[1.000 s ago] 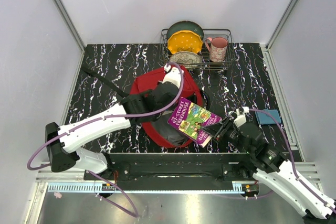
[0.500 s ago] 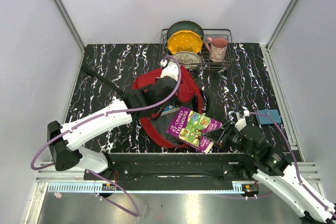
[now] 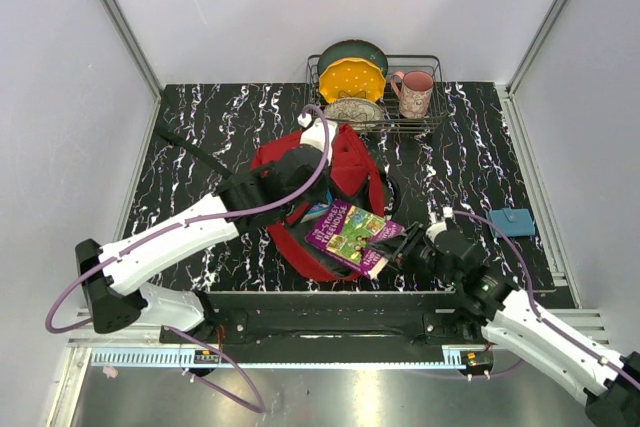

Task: Pack the student bag
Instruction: Place the book in the student bag.

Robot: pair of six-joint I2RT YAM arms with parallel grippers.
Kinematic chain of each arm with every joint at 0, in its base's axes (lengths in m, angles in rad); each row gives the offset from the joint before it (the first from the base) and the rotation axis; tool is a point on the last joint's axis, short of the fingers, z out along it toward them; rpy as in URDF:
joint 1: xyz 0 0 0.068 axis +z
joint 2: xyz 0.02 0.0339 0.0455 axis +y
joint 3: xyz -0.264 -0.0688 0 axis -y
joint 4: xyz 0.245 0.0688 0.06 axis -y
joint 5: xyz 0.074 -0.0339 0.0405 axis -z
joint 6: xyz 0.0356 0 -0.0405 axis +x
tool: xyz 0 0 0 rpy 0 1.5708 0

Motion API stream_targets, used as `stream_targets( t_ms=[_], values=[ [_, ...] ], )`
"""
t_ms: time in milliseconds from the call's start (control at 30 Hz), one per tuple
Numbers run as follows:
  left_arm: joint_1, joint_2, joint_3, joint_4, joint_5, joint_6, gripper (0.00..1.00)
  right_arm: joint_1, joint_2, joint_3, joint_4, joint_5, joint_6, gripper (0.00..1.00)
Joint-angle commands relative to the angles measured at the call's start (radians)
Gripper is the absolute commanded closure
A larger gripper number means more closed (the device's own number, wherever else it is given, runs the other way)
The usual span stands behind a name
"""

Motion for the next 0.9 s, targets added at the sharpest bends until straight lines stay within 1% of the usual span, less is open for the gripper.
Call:
stream_targets(
  t_ms=[0,33,100,167,267,300,400,433,467,500,533,600,700,800,833,867],
  values=[
    [0.000,-0.073,0.010,0.114,0.038,0.003,1.00,0.000,0.099,0.058,0.432,0.022,0.014,1.00],
    [0.000,-0.075,0.008,0.112,0.038,0.005,1.00,0.000,0.140,0.064,0.459,0.014,0.010,1.00],
    [0.000,-0.079,0.005,0.112,0.041,0.003,1.00,0.000,0.174,0.082,0.472,-0.005,0.003,1.00],
    [-0.002,-0.082,0.000,0.114,0.042,0.000,1.00,-0.002,0.204,0.078,0.522,-0.011,0.011,1.00],
    [0.000,-0.082,-0.001,0.114,0.045,0.002,1.00,0.000,0.218,0.069,0.553,0.021,0.011,1.00],
    [0.000,-0.084,-0.001,0.112,0.050,0.000,1.00,-0.002,0.221,0.067,0.561,0.055,0.016,1.00],
    [0.000,-0.087,0.000,0.114,0.055,0.000,1.00,0.000,0.254,0.050,0.657,0.110,0.052,1.00],
    [0.000,-0.087,0.000,0.114,0.052,0.005,1.00,0.000,0.274,0.053,0.726,0.103,0.062,1.00],
    [-0.002,-0.087,0.002,0.106,0.053,0.006,1.00,0.000,0.276,0.068,0.728,0.101,0.046,1.00],
    [-0.002,-0.089,0.003,0.103,0.047,0.008,1.00,0.000,0.276,0.091,0.690,0.091,0.034,1.00],
    [0.000,-0.090,0.000,0.103,0.045,0.010,1.00,0.000,0.271,0.140,0.568,0.084,0.019,1.00],
    [0.000,-0.092,-0.001,0.105,0.042,0.013,1.00,0.000,0.256,0.157,0.482,0.080,-0.004,1.00],
    [0.000,-0.093,-0.004,0.103,0.045,0.013,1.00,0.000,0.204,0.110,0.533,0.116,0.028,1.00],
    [-0.002,-0.095,-0.007,0.115,0.055,0.005,1.00,0.000,0.188,0.098,0.520,0.189,0.014,1.00],
    [0.000,-0.093,-0.007,0.118,0.061,0.006,1.00,-0.002,0.208,0.081,0.550,0.192,0.034,1.00],
    [0.000,-0.093,-0.004,0.125,0.065,0.009,1.00,0.000,0.225,0.067,0.619,0.181,0.054,1.00]
  ],
)
